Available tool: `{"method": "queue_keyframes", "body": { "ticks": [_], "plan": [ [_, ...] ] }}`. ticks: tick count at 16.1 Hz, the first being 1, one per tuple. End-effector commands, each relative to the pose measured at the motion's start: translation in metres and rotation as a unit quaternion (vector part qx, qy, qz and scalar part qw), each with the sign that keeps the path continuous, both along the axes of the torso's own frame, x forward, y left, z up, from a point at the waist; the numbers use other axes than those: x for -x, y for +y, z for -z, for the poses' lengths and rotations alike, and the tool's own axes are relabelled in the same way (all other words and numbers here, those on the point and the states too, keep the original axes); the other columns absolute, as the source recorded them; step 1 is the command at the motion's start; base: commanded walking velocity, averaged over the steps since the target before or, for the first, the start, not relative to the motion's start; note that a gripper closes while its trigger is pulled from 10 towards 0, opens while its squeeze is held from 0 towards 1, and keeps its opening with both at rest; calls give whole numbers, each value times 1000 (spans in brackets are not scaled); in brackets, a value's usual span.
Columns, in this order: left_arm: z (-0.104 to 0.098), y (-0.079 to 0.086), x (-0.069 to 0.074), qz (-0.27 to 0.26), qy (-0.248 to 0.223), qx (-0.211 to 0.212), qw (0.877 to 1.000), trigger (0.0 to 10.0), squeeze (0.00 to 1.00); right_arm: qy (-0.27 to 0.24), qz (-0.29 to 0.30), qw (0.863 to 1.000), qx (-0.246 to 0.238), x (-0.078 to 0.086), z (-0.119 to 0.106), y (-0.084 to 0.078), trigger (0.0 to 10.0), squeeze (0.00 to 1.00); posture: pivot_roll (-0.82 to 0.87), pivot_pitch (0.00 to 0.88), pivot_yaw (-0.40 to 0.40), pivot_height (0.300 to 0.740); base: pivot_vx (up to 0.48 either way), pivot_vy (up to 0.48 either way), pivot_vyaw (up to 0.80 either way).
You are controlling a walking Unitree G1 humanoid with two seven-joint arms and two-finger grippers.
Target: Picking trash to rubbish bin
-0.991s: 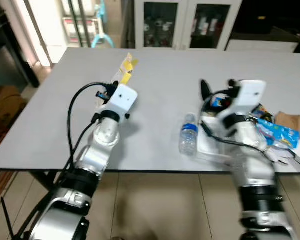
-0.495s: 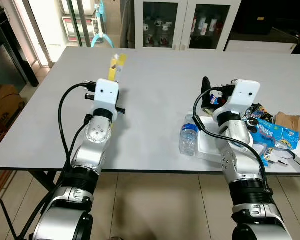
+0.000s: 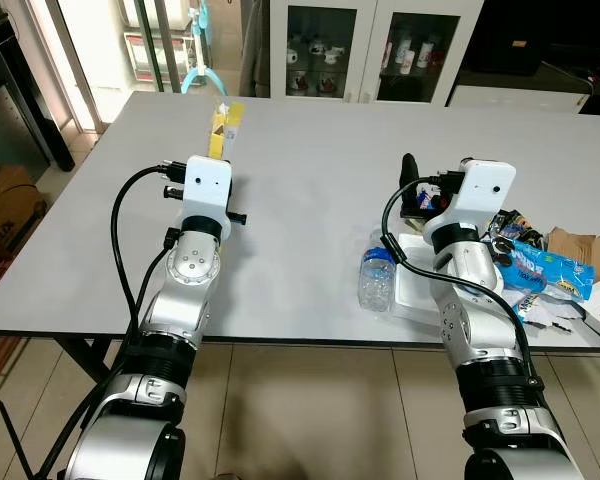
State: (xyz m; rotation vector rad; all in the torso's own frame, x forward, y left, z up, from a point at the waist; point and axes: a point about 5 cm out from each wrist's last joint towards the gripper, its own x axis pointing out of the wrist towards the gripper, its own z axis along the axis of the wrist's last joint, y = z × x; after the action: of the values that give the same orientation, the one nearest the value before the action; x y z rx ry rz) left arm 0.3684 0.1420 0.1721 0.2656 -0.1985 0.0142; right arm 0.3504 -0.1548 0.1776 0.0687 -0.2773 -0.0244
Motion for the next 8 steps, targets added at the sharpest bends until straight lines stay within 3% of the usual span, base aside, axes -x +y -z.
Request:
{"method": "queue_keyframes", "body": {
  "ticks": [1,4,8],
  "plan": [
    [-9,-3,0,6,-23,-11,1000,10000,0,6,4,1000,-3,1,4,-1,10000,0,1,4,-43,740,0,0,0],
    [-24,-10,1,19,-56,-24,998,10000,0,7,5,1000,-2,0,5,0,10000,0,3,11,-43,740,0,0,0],
    [-22,-20,3,31,-54,-32,998,10000,0,6,8,1000,-1,0,5,-2,10000,0,-2,13,-37,740,0,0,0]
  ]
}}
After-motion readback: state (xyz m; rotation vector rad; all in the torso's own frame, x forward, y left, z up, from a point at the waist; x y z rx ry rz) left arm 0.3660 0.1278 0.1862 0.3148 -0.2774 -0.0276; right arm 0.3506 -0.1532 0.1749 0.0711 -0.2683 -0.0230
